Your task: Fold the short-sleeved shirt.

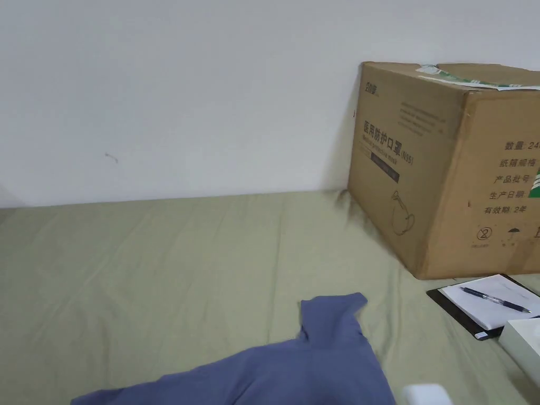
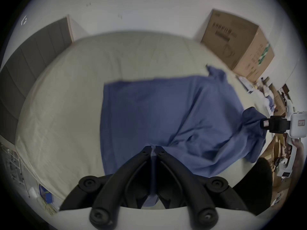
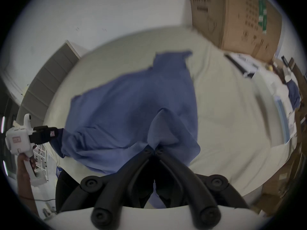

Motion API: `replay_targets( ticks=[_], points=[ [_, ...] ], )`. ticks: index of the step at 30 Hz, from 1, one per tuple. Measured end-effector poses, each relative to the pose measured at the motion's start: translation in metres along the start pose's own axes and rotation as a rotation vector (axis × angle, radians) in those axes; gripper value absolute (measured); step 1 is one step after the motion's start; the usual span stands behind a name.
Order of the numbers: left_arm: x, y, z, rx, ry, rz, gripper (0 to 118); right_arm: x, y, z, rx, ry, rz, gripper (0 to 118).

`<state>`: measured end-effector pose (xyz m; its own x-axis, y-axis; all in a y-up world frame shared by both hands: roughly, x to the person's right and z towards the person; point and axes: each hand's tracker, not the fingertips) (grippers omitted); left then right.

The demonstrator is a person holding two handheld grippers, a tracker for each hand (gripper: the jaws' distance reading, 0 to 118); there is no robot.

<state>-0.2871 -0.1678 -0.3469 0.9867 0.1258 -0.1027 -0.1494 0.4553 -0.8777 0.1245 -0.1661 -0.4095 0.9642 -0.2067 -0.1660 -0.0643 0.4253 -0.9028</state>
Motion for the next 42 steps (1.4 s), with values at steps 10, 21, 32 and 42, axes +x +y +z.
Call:
replay_targets(
  ticks=[10, 21, 32, 42],
  points=[
    [-0.021, -0.002, 0.027, 0.172, -0.091, 0.166, 115, 0.000, -0.016, 0.023, 0.163, 0.010, -0.081, 114],
    [-0.017, 0.002, 0.182, 0.639, -0.272, 0.109, 73, -0.030, -0.049, 0.157, 0.706, 0.121, 0.074, 30],
    [0.007, -0.050, 0.150, 0.803, -0.083, 0.039, 0, 0.003, 0.050, 0.124, 0.595, 0.024, 0.027, 0],
    [0.009, -0.043, 0.110, 0.723, -0.092, 0.066, 0, 0.060, 0.207, -0.059, -0.035, -0.057, -0.088, 43]
  ],
)
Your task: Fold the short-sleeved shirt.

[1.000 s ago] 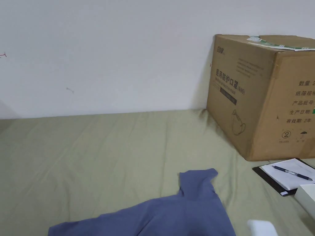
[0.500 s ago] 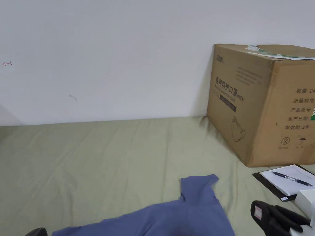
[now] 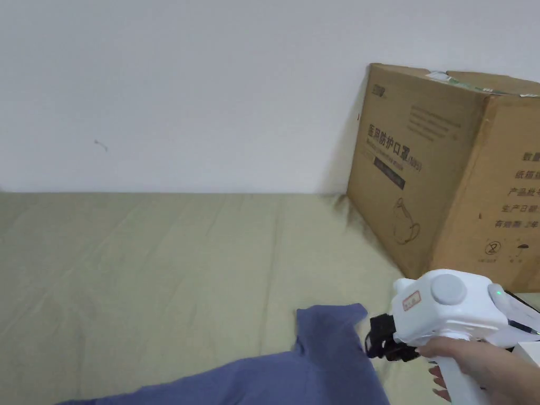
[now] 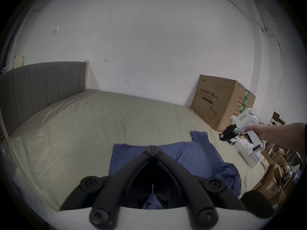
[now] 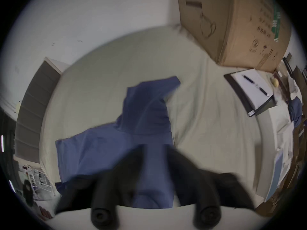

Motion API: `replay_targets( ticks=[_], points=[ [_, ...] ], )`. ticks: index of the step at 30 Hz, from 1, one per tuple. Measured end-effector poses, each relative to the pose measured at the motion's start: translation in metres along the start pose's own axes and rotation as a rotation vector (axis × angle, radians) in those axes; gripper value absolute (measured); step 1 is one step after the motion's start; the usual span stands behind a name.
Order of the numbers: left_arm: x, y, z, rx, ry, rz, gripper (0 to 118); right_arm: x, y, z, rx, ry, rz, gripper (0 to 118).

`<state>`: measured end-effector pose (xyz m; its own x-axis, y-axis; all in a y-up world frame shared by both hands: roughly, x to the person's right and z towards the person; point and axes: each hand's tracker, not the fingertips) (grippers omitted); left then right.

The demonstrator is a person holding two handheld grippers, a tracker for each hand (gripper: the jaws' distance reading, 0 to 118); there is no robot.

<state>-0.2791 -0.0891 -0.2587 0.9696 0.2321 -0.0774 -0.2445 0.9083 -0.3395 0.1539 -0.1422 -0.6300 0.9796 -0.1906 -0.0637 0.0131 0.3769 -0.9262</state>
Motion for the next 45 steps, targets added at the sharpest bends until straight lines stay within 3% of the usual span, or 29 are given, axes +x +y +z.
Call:
replay_targets(
  ticks=[1, 2, 3, 5, 7, 12, 14, 16, 25, 26, 28, 30, 31, 32, 33, 37, 38, 39, 41, 42, 43, 45],
  points=[
    [-0.003, -0.003, 0.000, -0.008, 0.008, -0.007, 0, 0.003, 0.007, -0.013, -0.035, 0.024, -0.020, 72],
    [-0.008, -0.003, -0.004, -0.013, 0.014, -0.008, 0, 0.005, 0.008, -0.025, -0.063, 0.017, -0.045, 110],
    [-0.010, -0.003, -0.007, -0.017, 0.018, -0.010, 0, 0.007, 0.007, -0.026, -0.048, 0.011, -0.076, 115],
    [-0.013, -0.005, -0.012, -0.025, 0.025, -0.011, 0, 0.010, 0.016, -0.037, -0.020, -0.024, -0.093, 105],
    [-0.015, -0.009, -0.016, -0.039, 0.029, -0.008, 0, 0.011, 0.009, -0.049, -0.074, -0.063, -0.093, 106],
    [-0.017, -0.015, -0.026, -0.068, 0.034, 0.003, 0, 0.007, 0.012, -0.071, -0.151, -0.137, -0.004, 104],
    [-0.019, -0.015, -0.028, -0.076, 0.035, 0.005, 0, 0.002, 0.013, -0.073, -0.144, -0.123, -0.008, 100],
    [-0.020, -0.018, -0.028, -0.082, 0.042, 0.006, 0, -0.005, 0.013, -0.074, -0.143, -0.081, -0.024, 88],
    [-0.032, -0.018, -0.023, -0.108, 0.064, 0.036, 0, 0.000, 0.009, -0.102, -0.156, -0.024, -0.096, 87],
    [-0.039, -0.019, -0.021, -0.113, 0.065, 0.033, 0, 0.004, 0.010, -0.101, -0.154, -0.001, -0.122, 80],
    [-0.042, -0.021, -0.020, -0.124, 0.071, 0.023, 0, 0.012, 0.012, -0.093, -0.156, 0.002, -0.112, 52],
    [-0.044, -0.023, -0.021, -0.135, 0.074, 0.020, 0, 0.018, 0.013, -0.085, -0.155, -0.002, -0.080, 46],
    [-0.047, -0.024, -0.022, -0.141, 0.075, 0.024, 0, 0.017, 0.012, -0.078, -0.142, 0.012, -0.065, 34],
    [-0.048, -0.029, -0.024, -0.148, 0.074, 0.032, 0, 0.018, 0.012, -0.074, -0.127, 0.072, -0.056, 11],
    [-0.050, -0.024, -0.027, -0.154, 0.071, 0.042, 0, 0.015, 0.010, -0.069, -0.105, 0.096, -0.050, 5],
    [-0.060, -0.028, -0.044, -0.199, 0.062, 0.086, 0, -0.005, 0.006, -0.057, -0.060, 0.033, 0.136, 5],
    [-0.064, -0.002, -0.052, -0.230, 0.069, 0.103, 0, -0.007, 0.005, -0.053, -0.050, 0.031, 0.147, 5],
    [-0.071, -0.029, -0.057, -0.261, 0.068, 0.140, 0, -0.010, 0.004, -0.050, -0.042, 0.029, 0.132, 5],
    [-0.083, 0.011, -0.084, -0.333, 0.037, 0.186, 0, -0.012, 0.002, -0.044, -0.023, 0.031, 0.126, 5],
    [-0.086, -0.017, -0.094, -0.389, 0.047, 0.186, 0, -0.011, 0.001, -0.042, -0.016, 0.041, 0.115, 5],
    [-0.097, 0.021, -0.117, -0.438, 0.056, 0.162, 0, -0.010, 0.000, -0.041, -0.019, 0.063, 0.106, 5],
    [-0.111, 0.026, -0.155, -0.525, 0.092, 0.134, 0, -0.009, -0.005, -0.040, -0.014, 0.069, 0.105, 5]
  ],
)
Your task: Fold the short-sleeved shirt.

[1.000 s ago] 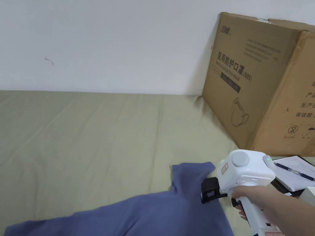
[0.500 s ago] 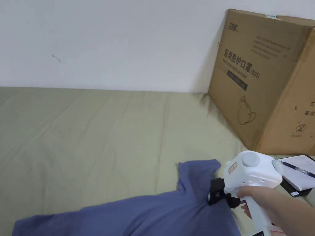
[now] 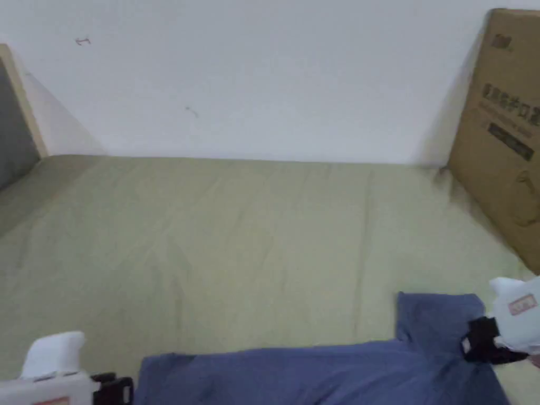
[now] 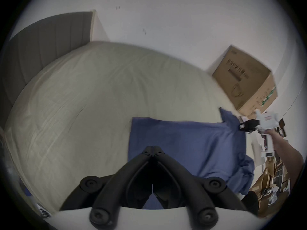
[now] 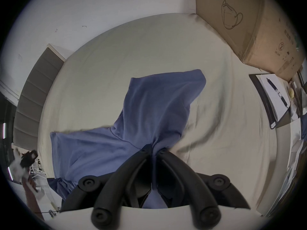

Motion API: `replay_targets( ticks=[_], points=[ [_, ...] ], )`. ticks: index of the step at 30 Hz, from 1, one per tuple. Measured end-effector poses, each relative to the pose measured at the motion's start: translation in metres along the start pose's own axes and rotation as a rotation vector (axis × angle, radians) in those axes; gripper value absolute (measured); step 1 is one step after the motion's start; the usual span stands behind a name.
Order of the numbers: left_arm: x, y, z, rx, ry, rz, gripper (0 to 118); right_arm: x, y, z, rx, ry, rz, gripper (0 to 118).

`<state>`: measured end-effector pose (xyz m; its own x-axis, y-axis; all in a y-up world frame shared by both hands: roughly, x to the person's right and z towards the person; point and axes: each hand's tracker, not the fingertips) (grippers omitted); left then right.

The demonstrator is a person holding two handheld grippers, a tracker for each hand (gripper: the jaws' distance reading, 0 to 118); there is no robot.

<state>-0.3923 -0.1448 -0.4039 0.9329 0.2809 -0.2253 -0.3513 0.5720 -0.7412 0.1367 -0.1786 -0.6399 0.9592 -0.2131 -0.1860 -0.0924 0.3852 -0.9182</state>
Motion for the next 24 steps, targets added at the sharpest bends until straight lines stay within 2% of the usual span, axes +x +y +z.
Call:
replay_targets(
  ticks=[1, 2, 4, 5, 6, 9, 11, 13, 15, 17, 20, 21, 22, 24],
  points=[
    [-0.007, 0.012, -0.020, -0.046, -0.015, 0.010, 2, 0.000, -0.002, -0.001, 0.002, 0.005, 0.001, 5],
    [-0.011, 0.021, -0.035, -0.079, -0.048, 0.008, 13, -0.004, -0.007, 0.001, 0.005, 0.008, 0.003, 5],
    [-0.012, 0.035, -0.061, -0.123, -0.024, -0.025, 83, -0.004, -0.010, -0.002, 0.007, 0.022, -0.009, 5],
    [-0.016, 0.041, -0.079, -0.134, -0.001, -0.040, 110, -0.004, -0.011, -0.003, 0.004, 0.035, -0.020, 5],
    [-0.017, 0.045, -0.092, -0.135, 0.009, -0.038, 117, -0.004, -0.011, -0.004, 0.000, 0.042, -0.025, 5],
    [-0.018, 0.058, -0.125, -0.117, 0.044, -0.025, 116, -0.008, -0.014, -0.009, -0.013, 0.044, -0.008, 5],
    [-0.013, 0.061, -0.145, -0.176, 0.099, -0.064, 115, -0.009, -0.013, -0.012, -0.026, 0.042, 0.010, 5],
    [-0.009, 0.061, -0.161, -0.272, 0.093, -0.089, 108, -0.011, -0.015, -0.013, -0.032, 0.034, 0.023, 5],
    [0.004, 0.054, -0.162, -0.246, 0.171, -0.157, 107, -0.009, -0.013, -0.014, -0.041, 0.036, 0.028, 5],
    [0.009, 0.047, -0.151, -0.208, 0.157, -0.220, 98, -0.011, -0.012, -0.014, -0.050, 0.038, 0.037, 5],
    [0.026, 0.038, -0.137, -0.189, 0.128, -0.279, 54, -0.014, -0.010, -0.012, -0.046, 0.032, 0.061, 5],
    [0.021, 0.038, -0.132, -0.198, 0.116, -0.294, 22, -0.016, -0.011, -0.010, -0.041, 0.033, 0.063, 5],
    [0.024, 0.037, -0.130, -0.222, 0.076, -0.291, 2, -0.016, -0.010, -0.008, -0.034, 0.037, 0.061, 5],
    [0.031, 0.033, -0.122, -0.186, 0.122, -0.315, 2, -0.020, -0.012, 0.001, -0.015, 0.048, 0.051, 5]
  ],
)
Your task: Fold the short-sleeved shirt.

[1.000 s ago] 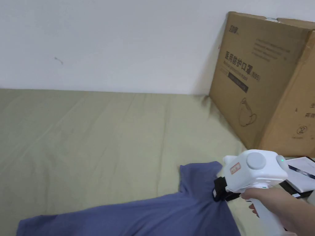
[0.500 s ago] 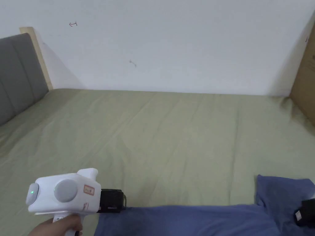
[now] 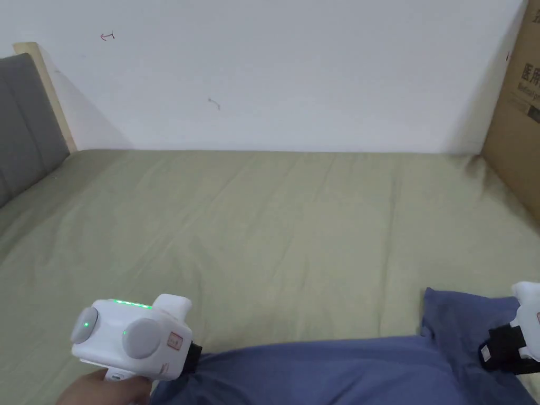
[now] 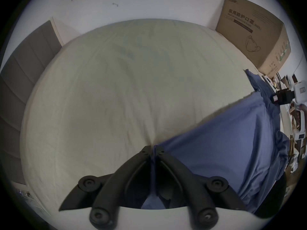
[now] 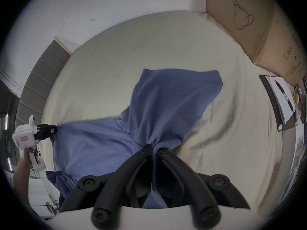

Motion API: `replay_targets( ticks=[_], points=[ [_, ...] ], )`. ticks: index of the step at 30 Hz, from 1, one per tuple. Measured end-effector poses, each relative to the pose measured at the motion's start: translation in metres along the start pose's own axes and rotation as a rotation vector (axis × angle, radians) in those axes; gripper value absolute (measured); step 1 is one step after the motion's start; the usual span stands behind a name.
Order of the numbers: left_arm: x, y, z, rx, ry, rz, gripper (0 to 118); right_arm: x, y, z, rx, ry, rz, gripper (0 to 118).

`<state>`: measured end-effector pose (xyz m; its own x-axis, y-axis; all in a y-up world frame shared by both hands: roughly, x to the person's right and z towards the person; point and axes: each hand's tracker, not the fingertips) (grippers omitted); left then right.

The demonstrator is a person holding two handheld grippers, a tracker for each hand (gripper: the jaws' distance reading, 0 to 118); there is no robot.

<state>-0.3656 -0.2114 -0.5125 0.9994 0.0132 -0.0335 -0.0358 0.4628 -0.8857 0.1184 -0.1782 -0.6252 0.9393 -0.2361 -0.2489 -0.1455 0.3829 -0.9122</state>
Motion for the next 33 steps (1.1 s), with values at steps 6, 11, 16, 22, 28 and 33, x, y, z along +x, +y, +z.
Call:
replay_targets(
  ticks=[6, 11, 16, 22, 28, 33],
  points=[
    [-0.006, 0.017, 0.066, 0.123, -0.029, 0.001, 2, -0.014, -0.001, 0.074, 0.106, 0.046, 0.032, 5],
    [-0.001, 0.037, 0.161, 0.313, -0.026, -0.033, 2, -0.025, -0.008, 0.164, 0.215, 0.082, 0.117, 5],
    [0.004, 0.056, 0.250, 0.454, -0.023, -0.069, 2, -0.033, -0.012, 0.255, 0.359, 0.073, 0.154, 5],
    [0.005, 0.087, 0.321, 0.591, -0.013, -0.065, 2, -0.042, 0.004, 0.339, 0.529, 0.032, 0.161, 5],
    [0.011, 0.149, 0.358, 0.680, 0.003, -0.048, 2, -0.057, 0.061, 0.381, 0.623, -0.048, 0.165, 5],
    [0.011, 0.214, 0.370, 0.747, 0.049, -0.035, 2, -0.065, 0.121, 0.396, 0.675, -0.109, 0.171, 5]
  ],
)
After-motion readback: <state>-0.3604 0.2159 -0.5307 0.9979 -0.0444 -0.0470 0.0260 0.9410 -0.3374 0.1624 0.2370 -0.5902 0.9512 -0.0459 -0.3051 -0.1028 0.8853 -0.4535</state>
